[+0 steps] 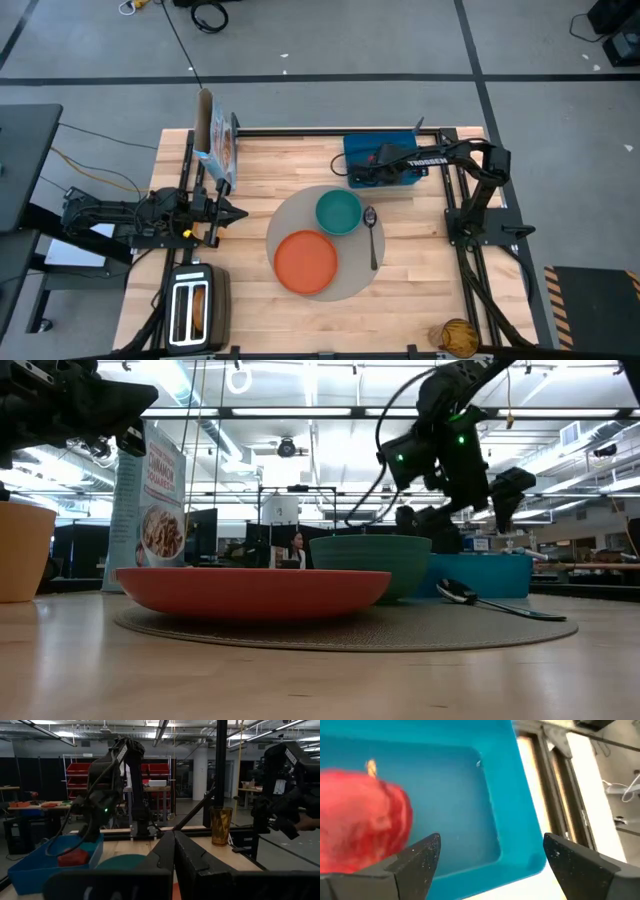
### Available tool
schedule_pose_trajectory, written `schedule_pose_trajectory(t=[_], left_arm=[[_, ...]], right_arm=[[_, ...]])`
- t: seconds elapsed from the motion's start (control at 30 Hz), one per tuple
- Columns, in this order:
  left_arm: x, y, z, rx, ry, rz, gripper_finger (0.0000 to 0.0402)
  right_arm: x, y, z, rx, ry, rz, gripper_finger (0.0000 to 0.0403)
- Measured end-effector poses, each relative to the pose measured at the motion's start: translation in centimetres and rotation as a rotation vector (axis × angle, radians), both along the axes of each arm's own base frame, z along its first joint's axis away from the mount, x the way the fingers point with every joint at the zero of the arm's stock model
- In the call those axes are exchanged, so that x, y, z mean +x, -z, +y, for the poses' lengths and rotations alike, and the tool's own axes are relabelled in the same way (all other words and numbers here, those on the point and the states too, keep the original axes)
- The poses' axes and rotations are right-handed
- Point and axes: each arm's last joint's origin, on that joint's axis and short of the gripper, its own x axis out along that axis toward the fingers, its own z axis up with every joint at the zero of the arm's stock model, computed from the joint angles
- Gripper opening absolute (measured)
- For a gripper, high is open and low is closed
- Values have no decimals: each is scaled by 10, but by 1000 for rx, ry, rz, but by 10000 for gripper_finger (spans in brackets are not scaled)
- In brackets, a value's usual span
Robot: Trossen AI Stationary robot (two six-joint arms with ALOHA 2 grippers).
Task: Arrange a breakfast setting
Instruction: Put the apple on top left of the round table mat
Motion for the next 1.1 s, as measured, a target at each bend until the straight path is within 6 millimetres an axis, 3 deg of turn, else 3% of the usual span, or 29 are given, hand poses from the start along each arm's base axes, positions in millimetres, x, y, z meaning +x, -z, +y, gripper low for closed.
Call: schedule_pose_trajectory(t=[0.17, 0.37, 0.9, 1.1], left_arm=[[0, 0, 0, 0, 0, 1, 9], [0, 0, 0, 0, 0, 0, 9], [0, 0, 0, 0, 0, 0, 9], [0, 0, 0, 0, 0, 0, 9]], right_arm=[[19, -10, 9, -106, -37, -150, 360], [38, -1, 4, -193, -98, -332, 363], [45, 50, -34, -113, -109, -289, 389], [44, 52, -43, -76, -91, -317, 398]])
